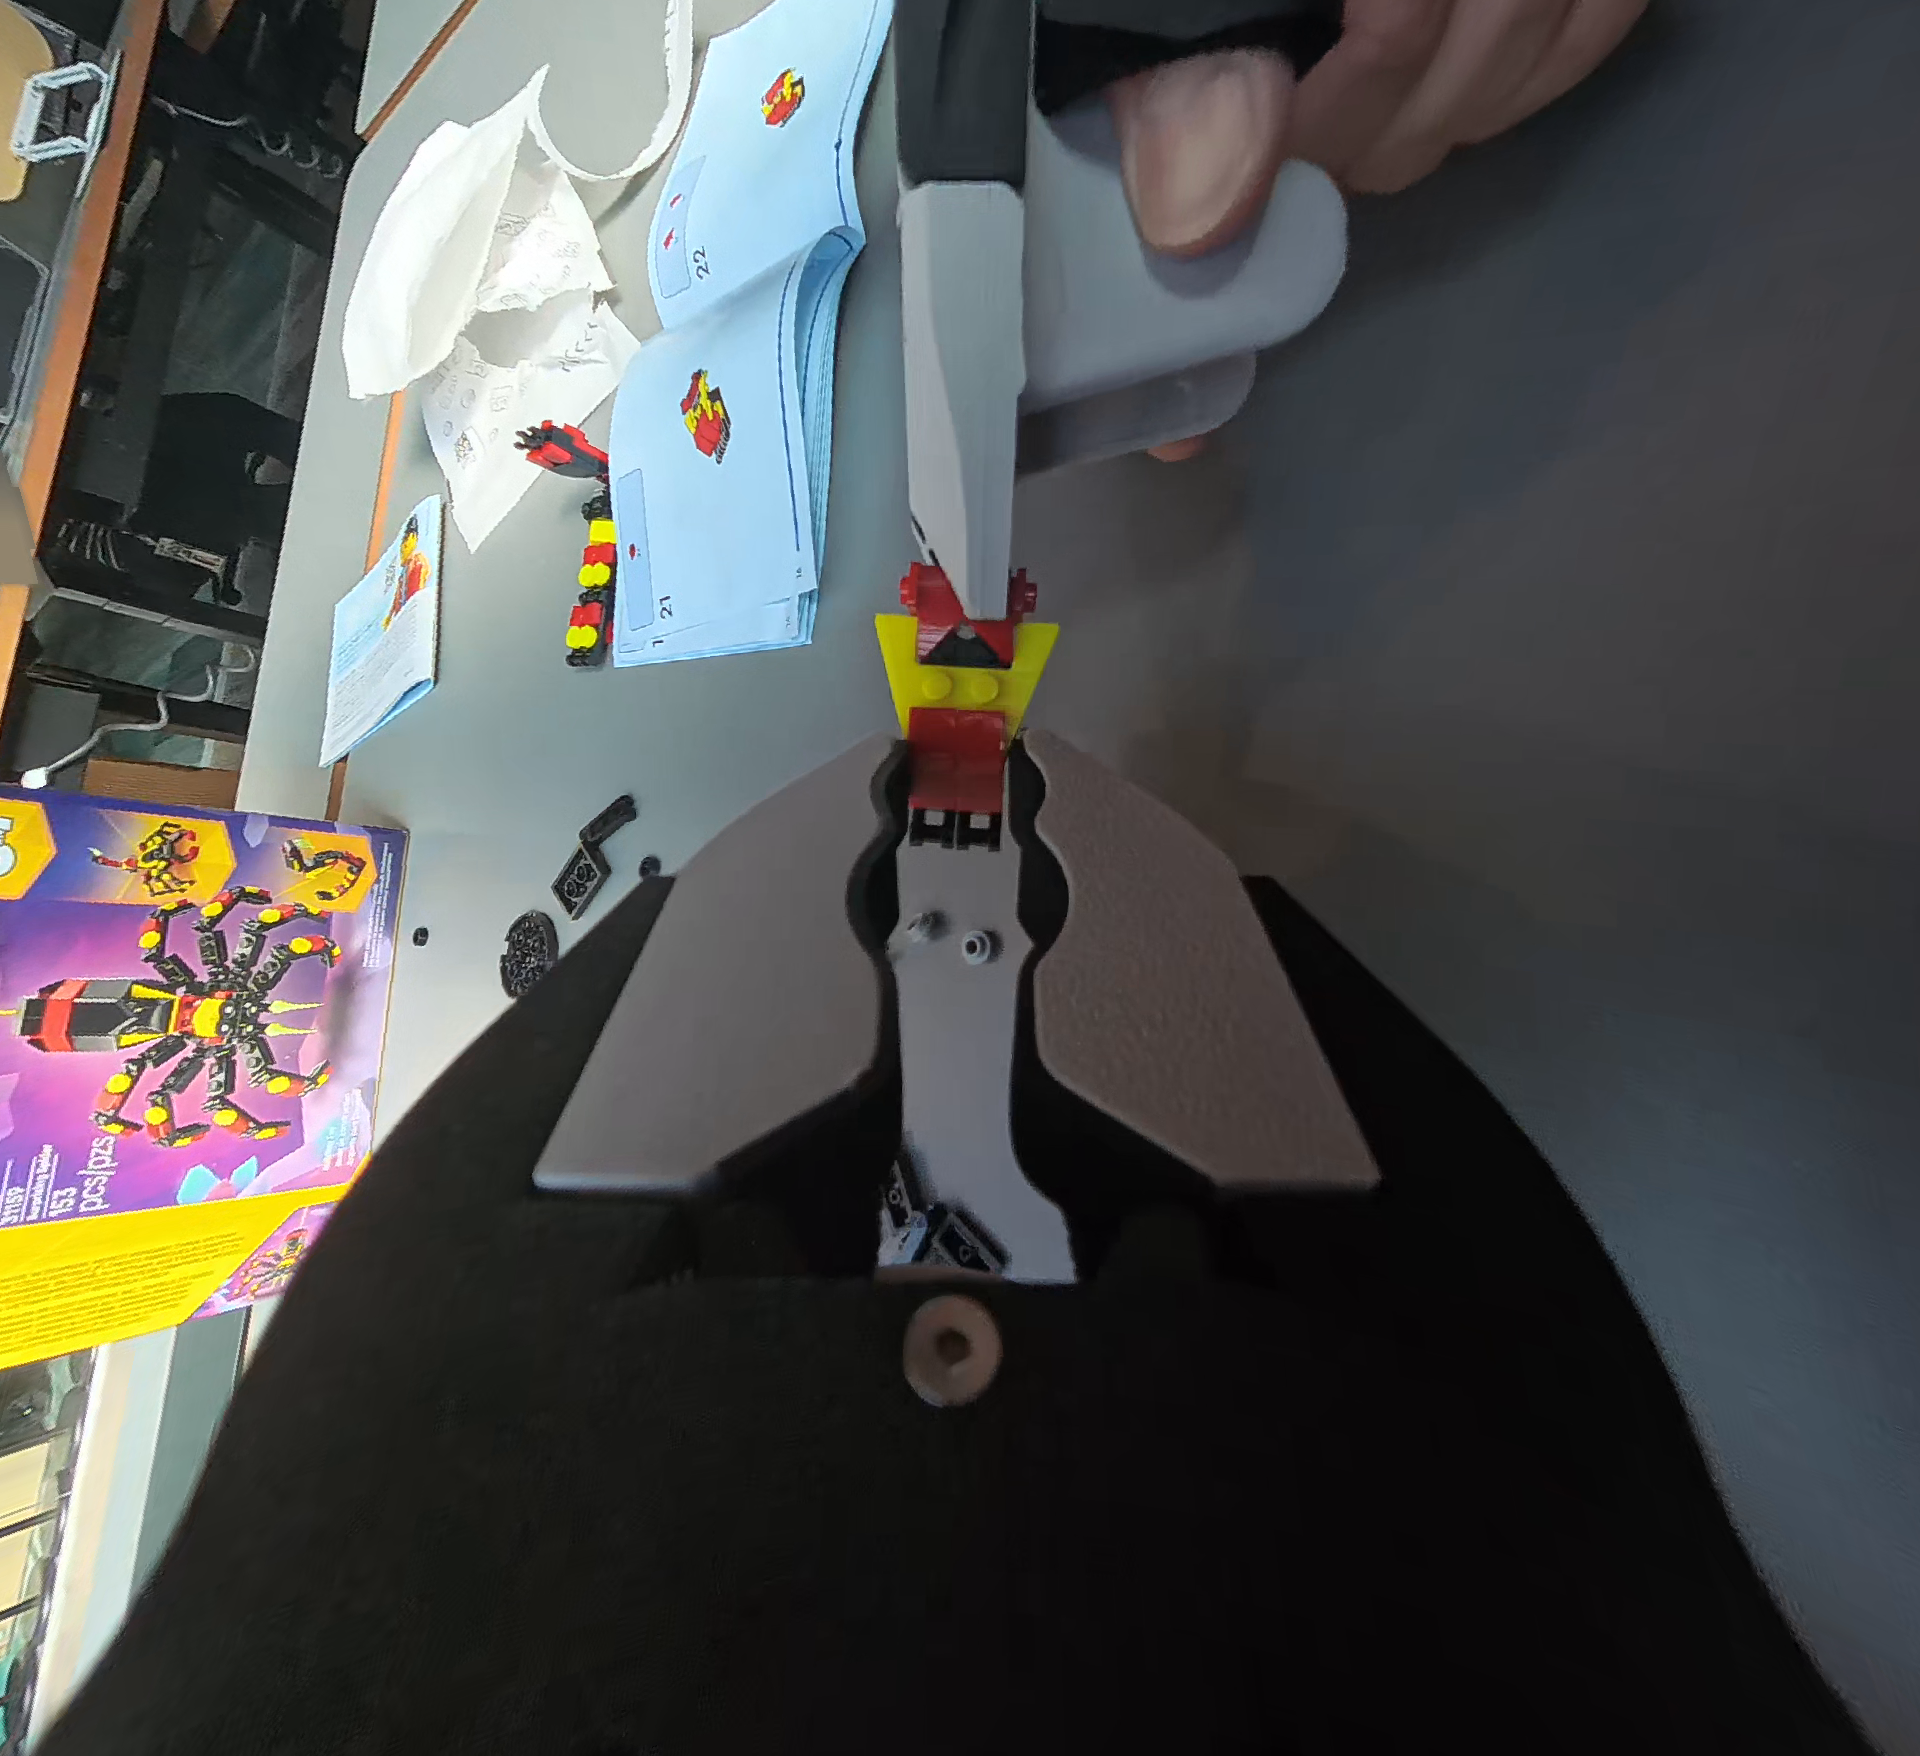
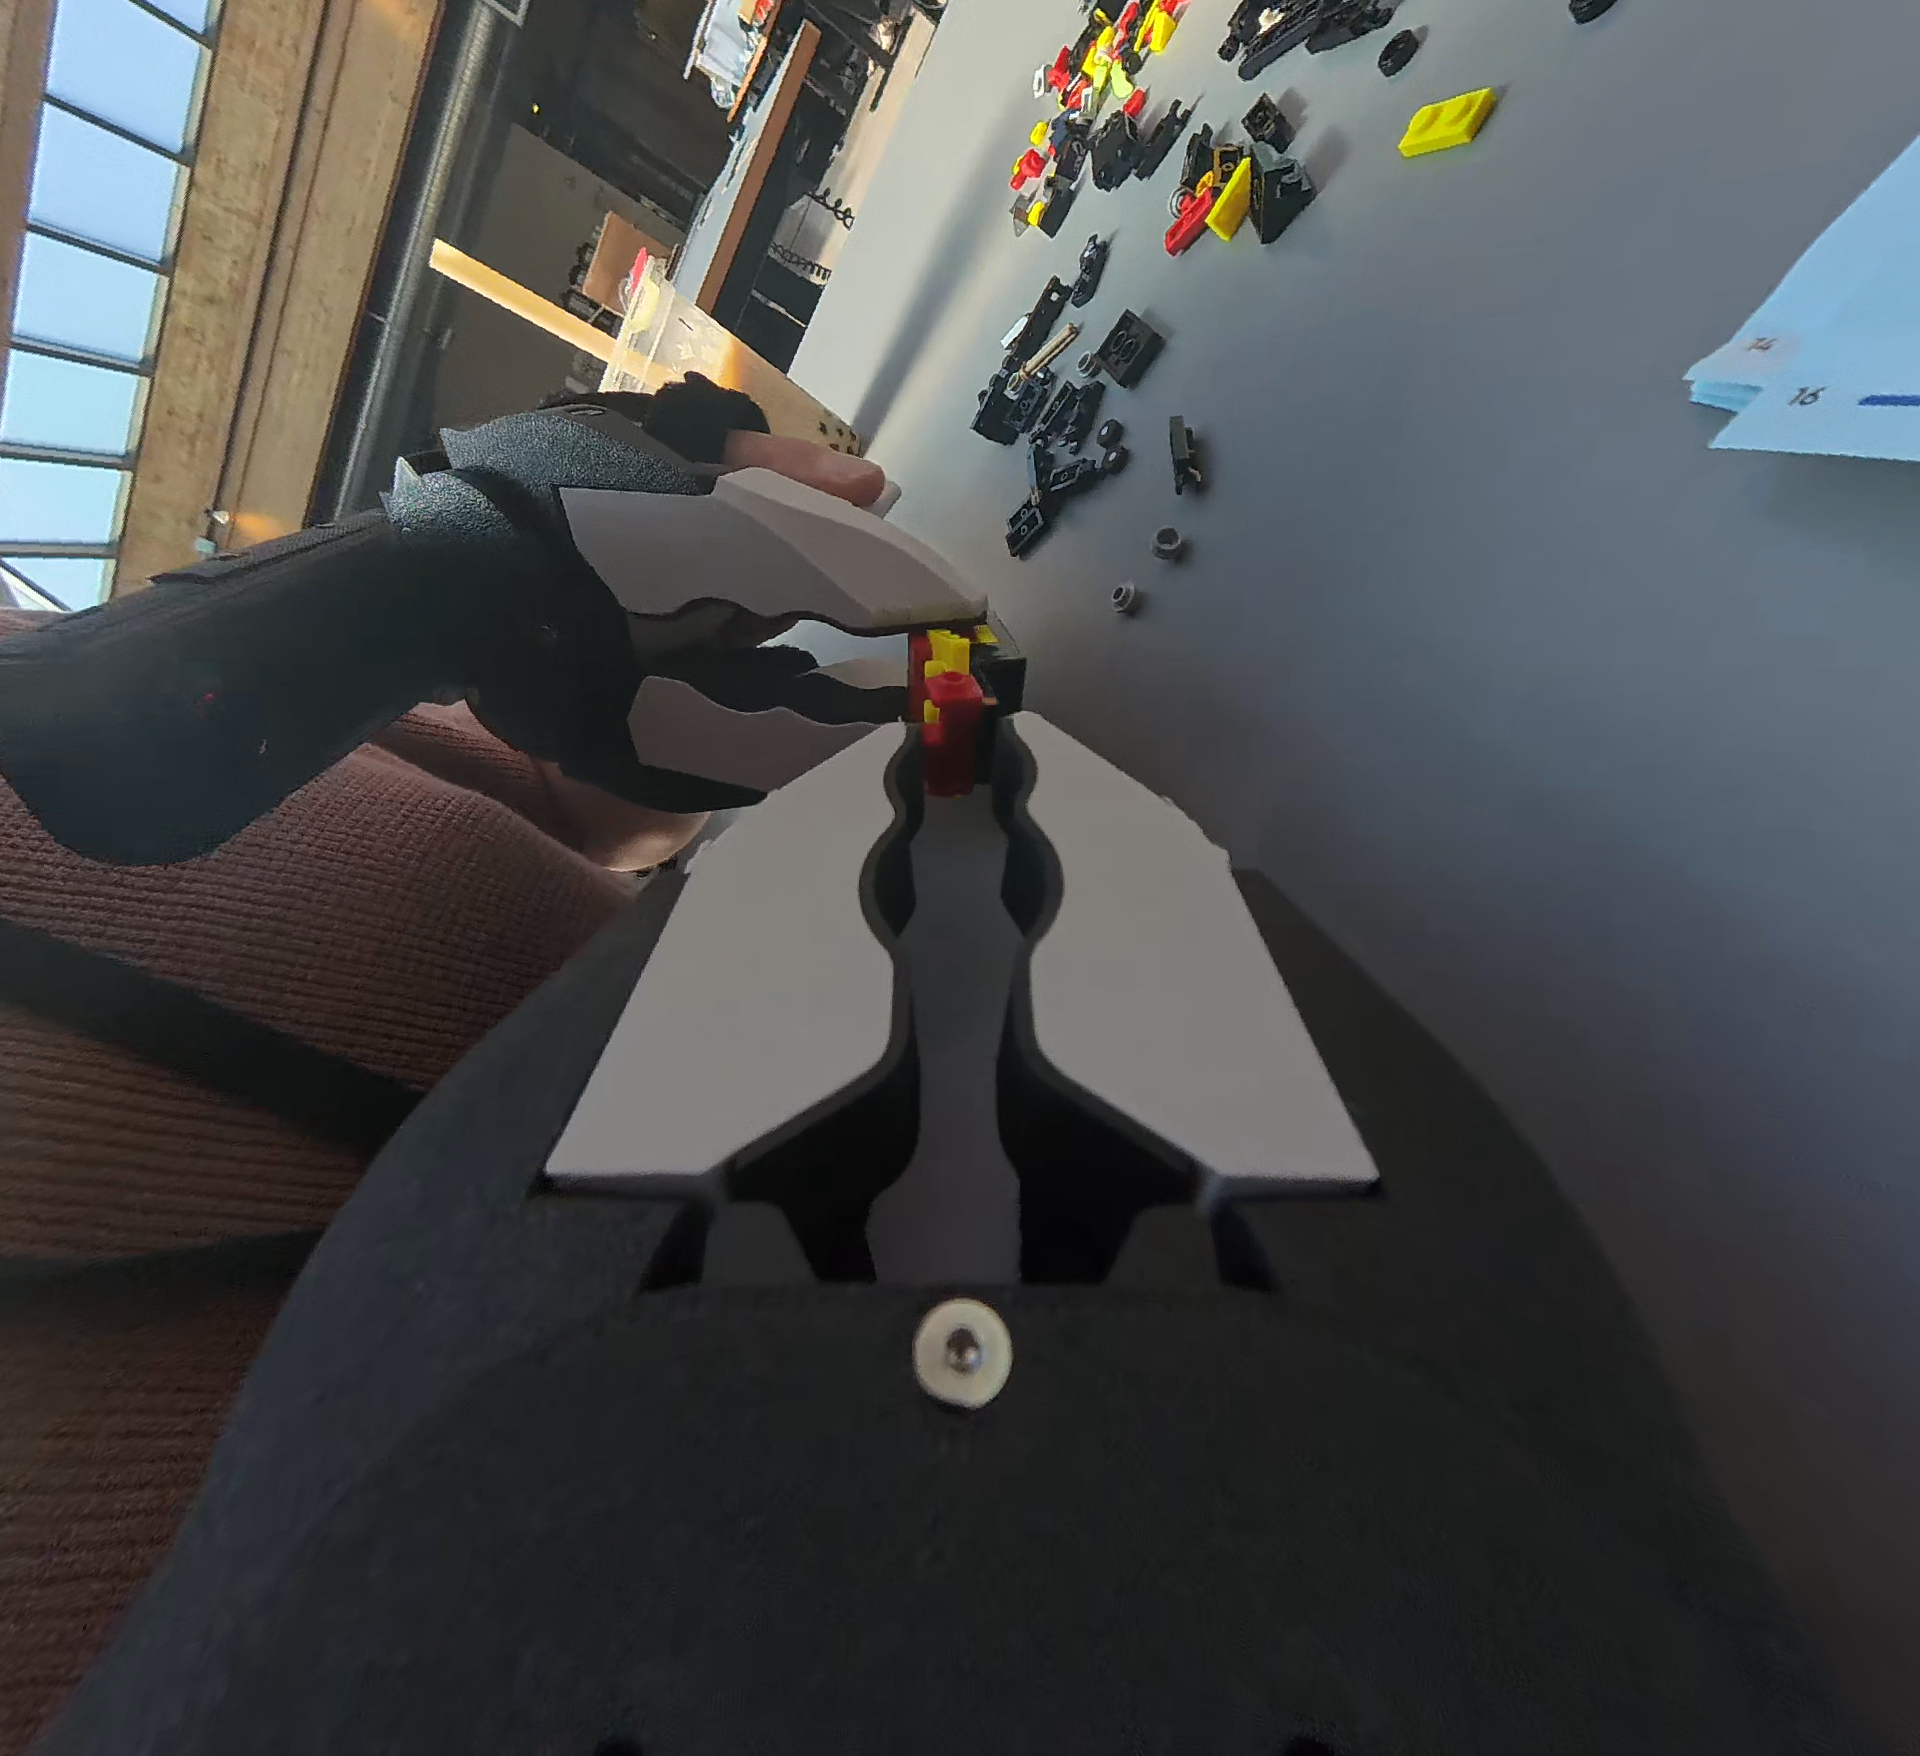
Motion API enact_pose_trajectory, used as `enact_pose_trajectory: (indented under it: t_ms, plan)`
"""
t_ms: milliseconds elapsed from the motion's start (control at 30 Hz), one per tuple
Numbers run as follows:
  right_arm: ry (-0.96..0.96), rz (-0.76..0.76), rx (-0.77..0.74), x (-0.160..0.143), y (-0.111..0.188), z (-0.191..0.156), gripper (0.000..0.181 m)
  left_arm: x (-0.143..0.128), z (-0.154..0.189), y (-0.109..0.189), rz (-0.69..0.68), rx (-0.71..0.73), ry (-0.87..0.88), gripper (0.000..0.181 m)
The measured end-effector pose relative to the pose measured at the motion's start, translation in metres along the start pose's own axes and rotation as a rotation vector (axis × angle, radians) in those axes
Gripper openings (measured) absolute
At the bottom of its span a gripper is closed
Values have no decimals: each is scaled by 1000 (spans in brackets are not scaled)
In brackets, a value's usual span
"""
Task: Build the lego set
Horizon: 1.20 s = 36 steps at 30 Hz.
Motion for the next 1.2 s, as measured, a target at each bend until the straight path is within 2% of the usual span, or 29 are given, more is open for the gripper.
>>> enact_pose_trajectory:
  t_ms: [167,400,567,700,833,1200]
  plan:
    - [-77,54,23,0,0,3,13,1,0,-1,-2,49,3,18]
    - [-54,122,41,7,3,-4,13,7,-7,2,47,132,1,19]
    - [103,115,2,10,5,-11,13,8,-7,4,90,216,-61,18]
    - [76,110,44,10,6,-12,16,6,-11,6,87,211,-47,18]
    - [29,139,64,11,7,-11,13,8,-11,7,91,204,-40,18]
    - [0,150,74,9,7,-11,16,9,-11,5,82,178,-36,18]
Point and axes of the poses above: each gripper's, where its closed fingertips meet, y back along the fingers, x out of its top, z = x × y across the jaws, the point moved 4 cm from there along y, back along the fingers
